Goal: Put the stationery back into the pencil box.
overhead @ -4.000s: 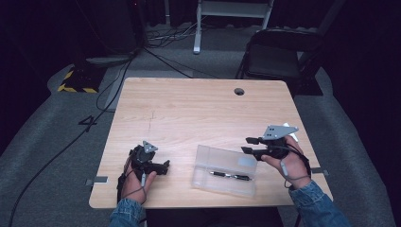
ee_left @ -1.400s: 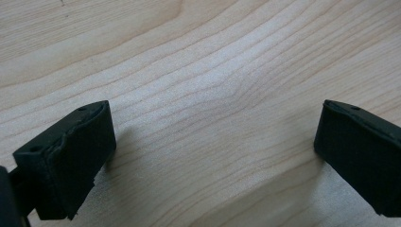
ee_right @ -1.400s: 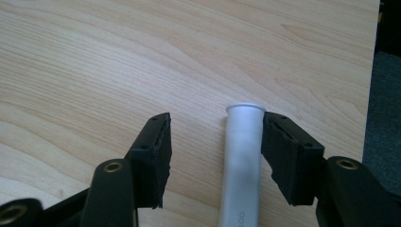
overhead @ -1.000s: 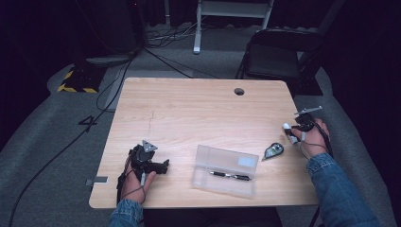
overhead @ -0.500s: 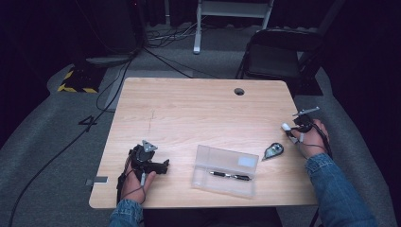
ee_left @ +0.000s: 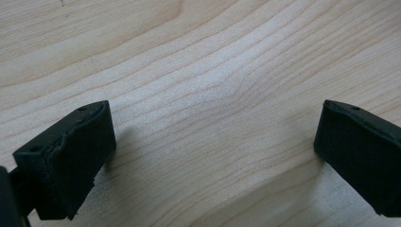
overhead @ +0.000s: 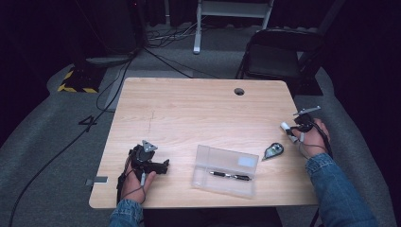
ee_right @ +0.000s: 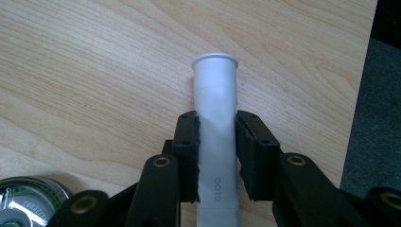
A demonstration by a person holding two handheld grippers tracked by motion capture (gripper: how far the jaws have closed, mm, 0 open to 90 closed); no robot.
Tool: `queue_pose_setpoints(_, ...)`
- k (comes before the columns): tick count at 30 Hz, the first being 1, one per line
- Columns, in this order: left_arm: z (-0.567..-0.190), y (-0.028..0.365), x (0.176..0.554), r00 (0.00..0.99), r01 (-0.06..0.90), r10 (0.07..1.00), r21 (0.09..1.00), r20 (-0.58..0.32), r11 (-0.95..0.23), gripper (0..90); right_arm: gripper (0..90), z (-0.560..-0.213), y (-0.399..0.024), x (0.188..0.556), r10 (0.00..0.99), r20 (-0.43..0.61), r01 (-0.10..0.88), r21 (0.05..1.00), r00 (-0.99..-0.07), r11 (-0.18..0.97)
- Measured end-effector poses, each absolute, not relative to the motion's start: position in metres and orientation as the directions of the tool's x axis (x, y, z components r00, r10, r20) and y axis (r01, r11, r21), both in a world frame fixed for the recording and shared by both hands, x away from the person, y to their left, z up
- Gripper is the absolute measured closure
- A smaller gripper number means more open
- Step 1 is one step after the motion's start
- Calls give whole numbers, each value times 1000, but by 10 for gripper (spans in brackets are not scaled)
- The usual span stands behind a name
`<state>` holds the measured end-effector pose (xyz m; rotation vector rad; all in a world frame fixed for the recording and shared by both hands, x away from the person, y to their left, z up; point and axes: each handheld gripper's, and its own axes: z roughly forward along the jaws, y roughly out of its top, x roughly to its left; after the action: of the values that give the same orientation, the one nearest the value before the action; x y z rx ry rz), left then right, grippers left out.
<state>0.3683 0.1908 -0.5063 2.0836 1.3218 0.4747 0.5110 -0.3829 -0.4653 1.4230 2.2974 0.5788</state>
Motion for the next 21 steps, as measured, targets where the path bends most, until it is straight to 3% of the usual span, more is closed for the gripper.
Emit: queue_pose_setpoints(21, -506, 191, 368, 434, 678, 900, 667, -26, -308, 1, 700, -472, -386, 508, 909, -74, 774, 498, -409, 390)
